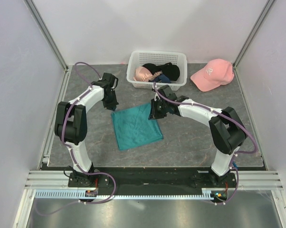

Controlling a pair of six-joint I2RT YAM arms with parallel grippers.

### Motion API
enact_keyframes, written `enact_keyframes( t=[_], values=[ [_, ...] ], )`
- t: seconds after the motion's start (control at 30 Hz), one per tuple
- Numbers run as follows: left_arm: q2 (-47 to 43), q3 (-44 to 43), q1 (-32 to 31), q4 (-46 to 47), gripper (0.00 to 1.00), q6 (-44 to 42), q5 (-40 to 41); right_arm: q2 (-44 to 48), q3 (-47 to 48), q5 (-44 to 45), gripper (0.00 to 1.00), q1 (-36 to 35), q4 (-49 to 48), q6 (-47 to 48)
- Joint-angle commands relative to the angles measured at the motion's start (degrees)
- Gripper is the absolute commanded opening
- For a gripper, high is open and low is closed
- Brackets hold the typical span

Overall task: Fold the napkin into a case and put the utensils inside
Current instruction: Rotate the square-folded napkin at the center of the board.

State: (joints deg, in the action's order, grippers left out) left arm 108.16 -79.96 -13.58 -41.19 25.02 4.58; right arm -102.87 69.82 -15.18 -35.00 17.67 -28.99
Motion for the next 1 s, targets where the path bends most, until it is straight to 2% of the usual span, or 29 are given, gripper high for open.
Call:
enact_keyframes(
  t=[0.0,0.27,0.4,0.63,0.77,0.9,0.97],
  values=[
    [-1.20,1.56,0.22,1.64,0.10,-1.55,-1.85,0.30,-3.10,-1.08,0.09,-1.73,-0.79,-0.01],
    [-1.72,8.31,0.14,5.15,0.09,1.17,-5.98,0.57,-10.14,0.59,0.05,-1.65,-3.78,0.60],
    [-4.79,13.68,0.05,7.08,0.09,6.08,-6.51,0.04,-12.16,4.79,0.02,-0.33,-4.58,1.65],
    [-11.38,24.31,-1.44,8.93,0.08,11.02,-12.21,-1.81,-7.96,13.93,0.00,2.84,-2.38,10.18],
    [-16.57,31.26,-8.90,11.47,0.08,15.66,-13.36,-5.75,-1.11,14.13,0.00,3.01,-0.89,12.91],
    [-21.14,37.68,-23.11,18.15,0.09,28.99,-15.47,-9.36,9.33,11.75,0.00,2.66,2.88,12.12],
    [-21.41,39.18,-27.18,21.67,0.09,34.98,-16.44,-9.19,11.82,11.14,0.02,2.66,6.05,11.59]
  ],
)
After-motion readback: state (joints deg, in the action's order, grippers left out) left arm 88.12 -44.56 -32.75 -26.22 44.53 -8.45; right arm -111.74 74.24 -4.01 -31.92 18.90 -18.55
